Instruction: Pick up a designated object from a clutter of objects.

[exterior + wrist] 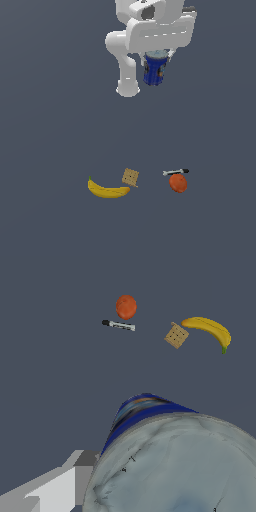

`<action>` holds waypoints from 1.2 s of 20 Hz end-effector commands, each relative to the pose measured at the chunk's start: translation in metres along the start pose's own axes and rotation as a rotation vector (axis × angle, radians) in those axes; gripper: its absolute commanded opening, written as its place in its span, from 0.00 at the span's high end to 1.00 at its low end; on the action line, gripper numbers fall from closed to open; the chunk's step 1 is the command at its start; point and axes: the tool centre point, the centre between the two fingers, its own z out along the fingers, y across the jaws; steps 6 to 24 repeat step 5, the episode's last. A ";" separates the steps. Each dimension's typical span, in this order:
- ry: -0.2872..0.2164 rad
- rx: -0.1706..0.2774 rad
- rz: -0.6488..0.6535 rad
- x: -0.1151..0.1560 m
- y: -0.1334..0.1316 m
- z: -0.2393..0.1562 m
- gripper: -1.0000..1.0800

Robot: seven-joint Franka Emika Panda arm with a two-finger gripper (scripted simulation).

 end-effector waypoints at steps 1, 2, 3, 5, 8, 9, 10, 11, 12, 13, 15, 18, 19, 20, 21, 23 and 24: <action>0.003 0.000 0.000 -0.005 -0.001 -0.008 1.00; 0.003 0.000 0.000 -0.006 -0.001 -0.009 1.00; 0.003 0.000 0.000 -0.006 -0.001 -0.010 1.00; 0.003 0.000 0.000 -0.007 -0.001 -0.011 1.00; 0.003 0.000 0.000 -0.007 -0.001 -0.011 1.00; 0.003 0.000 0.000 -0.007 -0.001 -0.011 1.00; 0.003 0.000 0.000 -0.007 -0.001 -0.011 1.00; 0.003 0.000 0.000 -0.007 -0.001 -0.011 1.00; 0.003 0.000 0.000 -0.007 -0.001 -0.011 1.00; 0.003 0.000 0.000 -0.007 -0.001 -0.011 1.00; 0.003 0.000 0.000 -0.007 -0.001 -0.011 1.00; 0.003 0.000 0.000 -0.007 -0.001 -0.011 1.00; 0.003 0.000 0.000 -0.007 -0.001 -0.011 1.00; 0.003 0.000 0.000 -0.007 -0.001 -0.011 1.00; 0.003 0.000 0.000 -0.007 -0.001 -0.011 1.00; 0.003 0.000 0.000 -0.007 -0.001 -0.011 1.00; 0.003 0.000 0.000 -0.007 -0.001 -0.011 1.00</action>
